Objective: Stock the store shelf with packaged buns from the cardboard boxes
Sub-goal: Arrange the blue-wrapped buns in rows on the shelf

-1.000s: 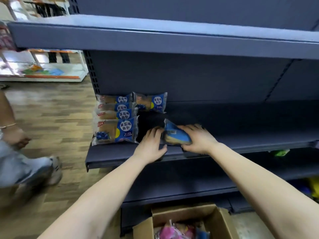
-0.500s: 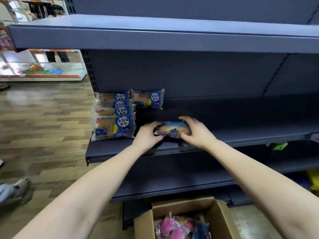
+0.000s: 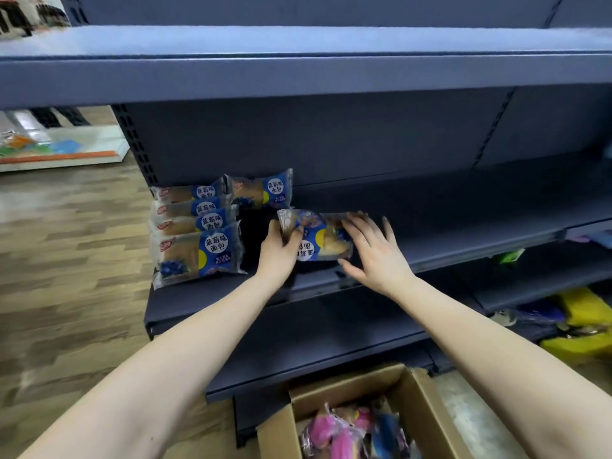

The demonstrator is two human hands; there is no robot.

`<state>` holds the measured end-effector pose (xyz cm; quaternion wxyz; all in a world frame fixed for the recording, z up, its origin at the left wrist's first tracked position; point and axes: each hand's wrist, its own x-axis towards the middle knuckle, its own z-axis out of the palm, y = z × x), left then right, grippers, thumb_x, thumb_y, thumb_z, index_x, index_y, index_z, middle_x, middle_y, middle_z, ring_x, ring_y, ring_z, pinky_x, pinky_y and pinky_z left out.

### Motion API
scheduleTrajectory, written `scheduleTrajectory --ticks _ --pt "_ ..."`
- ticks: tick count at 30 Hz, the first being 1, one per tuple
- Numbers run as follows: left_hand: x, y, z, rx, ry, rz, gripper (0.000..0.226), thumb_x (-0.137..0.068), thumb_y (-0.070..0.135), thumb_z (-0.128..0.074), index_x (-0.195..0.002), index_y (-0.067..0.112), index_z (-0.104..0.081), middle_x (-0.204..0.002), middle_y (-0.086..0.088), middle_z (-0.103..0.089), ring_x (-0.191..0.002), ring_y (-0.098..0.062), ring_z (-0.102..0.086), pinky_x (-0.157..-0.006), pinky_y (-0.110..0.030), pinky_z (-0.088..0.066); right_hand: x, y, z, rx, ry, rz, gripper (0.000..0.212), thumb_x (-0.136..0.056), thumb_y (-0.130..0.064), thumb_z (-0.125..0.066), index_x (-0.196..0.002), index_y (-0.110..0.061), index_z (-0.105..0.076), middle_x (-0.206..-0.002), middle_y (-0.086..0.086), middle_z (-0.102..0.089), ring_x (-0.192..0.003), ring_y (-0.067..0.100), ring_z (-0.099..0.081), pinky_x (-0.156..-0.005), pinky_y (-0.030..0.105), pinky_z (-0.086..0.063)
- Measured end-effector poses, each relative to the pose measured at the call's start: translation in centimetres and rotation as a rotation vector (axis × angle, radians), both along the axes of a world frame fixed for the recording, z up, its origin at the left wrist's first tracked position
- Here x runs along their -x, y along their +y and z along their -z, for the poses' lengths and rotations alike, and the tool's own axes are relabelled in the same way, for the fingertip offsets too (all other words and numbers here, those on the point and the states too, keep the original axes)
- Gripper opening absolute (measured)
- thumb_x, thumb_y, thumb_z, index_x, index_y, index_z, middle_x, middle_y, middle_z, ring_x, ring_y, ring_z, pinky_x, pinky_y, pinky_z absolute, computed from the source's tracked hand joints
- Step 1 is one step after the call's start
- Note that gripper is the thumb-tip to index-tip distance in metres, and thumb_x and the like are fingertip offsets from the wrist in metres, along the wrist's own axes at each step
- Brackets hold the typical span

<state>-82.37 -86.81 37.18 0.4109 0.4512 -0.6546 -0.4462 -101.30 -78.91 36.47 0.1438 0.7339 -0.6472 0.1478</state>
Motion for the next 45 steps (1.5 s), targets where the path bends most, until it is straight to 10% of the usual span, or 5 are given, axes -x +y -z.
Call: scheduleTrajectory --ticks 10,18,27,37,45 --pt "-1.7 -1.5 -0.1 -0.260 0.253 0.113 0.015 -0.088 0.028 -0.065 -0.101 0.023 -0.060 -0.110 -0.008 -0.068 -0.096 -0.017 -0.066 -0.086 -0.036 -0.053 -2.3 -2.8 -0.9 0.117 -0.026 0.102 0.087 -0.053 -0.020 -0.079 -0.132 -0.014 -0.044 -0.138 0.014 -0.049 -0.130 0.035 -0.041 -0.100 0.066 -0.029" --pt "-2.2 -0.7 -0.4 -0.599 0.585 0.114 0.023 -0.089 0.012 -0.063 -0.111 0.010 -0.056 -0.091 -0.008 -0.070 -0.081 -0.020 -0.068 -0.062 -0.033 -0.058 -3.5 -5.2 -3.5 0.192 -0.538 0.403 0.069 -0.086 -0.017 -0.059 -0.146 -0.012 -0.027 -0.145 0.016 -0.034 -0.125 0.038 -0.041 -0.095 0.048 -0.040" --pt "-0.1 2.2 0.6 -0.550 0.573 0.206 0.055 -0.086 -0.011 -0.053 -0.125 0.026 -0.045 -0.114 -0.002 -0.063 -0.102 -0.020 -0.063 -0.096 -0.046 -0.047 -8.6 -5.3 -3.8 0.052 -0.894 0.172 0.090 -0.079 -0.036 -0.071 -0.149 -0.019 -0.017 -0.138 0.012 -0.033 -0.120 0.029 -0.046 -0.090 0.028 -0.042" --pt "-2.3 0.2 -1.1 -0.507 0.496 0.119 0.038 -0.093 0.032 -0.055 -0.129 0.020 -0.049 -0.115 -0.001 -0.063 -0.114 -0.022 -0.058 -0.095 -0.034 -0.043 -5.0 -3.9 -2.8 0.007 -0.204 -0.130 0.099 -0.068 -0.025 -0.076 -0.148 -0.006 -0.022 -0.124 0.024 -0.050 -0.103 0.042 -0.053 -0.083 0.050 -0.051" --pt "-2.8 0.6 0.0 -0.481 0.479 0.017 0.034 -0.092 0.008 -0.057 -0.126 0.006 -0.055 -0.091 -0.009 -0.069 -0.074 -0.017 -0.069 -0.065 -0.026 -0.058 -5.0 -3.2 -1.4 -0.016 0.037 -0.202 0.105 -0.058 -0.039 -0.081 -0.141 -0.004 -0.027 -0.135 0.019 -0.050 -0.110 0.038 -0.057 -0.090 0.050 -0.047"
